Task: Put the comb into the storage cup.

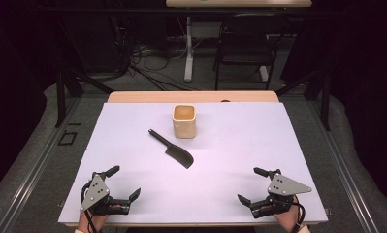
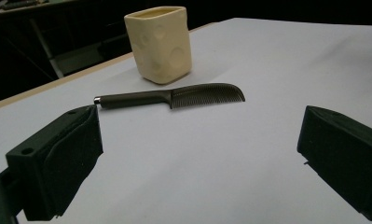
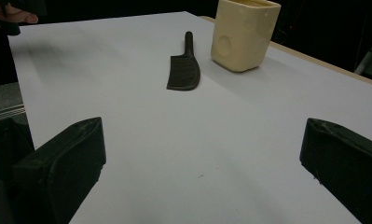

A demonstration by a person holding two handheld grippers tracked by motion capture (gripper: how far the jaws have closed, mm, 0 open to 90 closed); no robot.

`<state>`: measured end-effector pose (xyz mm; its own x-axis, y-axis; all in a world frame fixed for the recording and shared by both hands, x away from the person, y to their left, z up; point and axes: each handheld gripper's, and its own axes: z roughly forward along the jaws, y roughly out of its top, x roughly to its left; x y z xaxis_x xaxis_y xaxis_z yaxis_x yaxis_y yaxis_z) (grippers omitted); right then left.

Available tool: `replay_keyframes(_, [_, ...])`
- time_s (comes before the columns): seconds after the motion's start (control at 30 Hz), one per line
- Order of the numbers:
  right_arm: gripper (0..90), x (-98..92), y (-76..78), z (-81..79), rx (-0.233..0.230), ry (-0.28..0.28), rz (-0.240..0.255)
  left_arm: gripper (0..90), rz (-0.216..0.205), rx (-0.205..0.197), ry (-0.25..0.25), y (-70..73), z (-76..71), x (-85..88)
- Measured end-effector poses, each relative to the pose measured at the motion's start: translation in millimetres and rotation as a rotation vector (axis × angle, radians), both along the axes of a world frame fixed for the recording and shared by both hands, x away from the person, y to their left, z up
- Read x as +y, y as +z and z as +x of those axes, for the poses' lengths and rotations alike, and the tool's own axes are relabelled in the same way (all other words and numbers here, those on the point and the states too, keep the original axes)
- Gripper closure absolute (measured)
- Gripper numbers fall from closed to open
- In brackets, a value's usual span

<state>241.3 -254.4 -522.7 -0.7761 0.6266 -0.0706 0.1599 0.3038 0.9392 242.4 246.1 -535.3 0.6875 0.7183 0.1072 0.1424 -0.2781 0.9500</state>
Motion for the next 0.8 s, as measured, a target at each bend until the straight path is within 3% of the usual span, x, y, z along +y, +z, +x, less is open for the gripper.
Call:
replay_keyframes(0.3, [0.0,0.0,-0.5,0.6,-0.002,-0.001,-0.007,0.0,0.019,0.016,0.018,1.6,5.4,-3.0])
replay_keyframes(0.43, [0.0,0.1,-0.5,0.5,-0.001,-0.002,-0.01,0.0,0.028,0.031,0.028,2.6,9.1,-3.4])
replay_keyframes(0.5, [0.0,0.2,-0.6,0.3,0.002,-0.001,-0.011,0.0,0.024,0.06,0.031,3.2,11.7,-3.7])
replay_keyframes(0.8, [0.0,0.6,-1.0,1.1,0.002,-0.003,-0.019,0.2,0.026,0.078,0.038,4.6,25.4,-9.8])
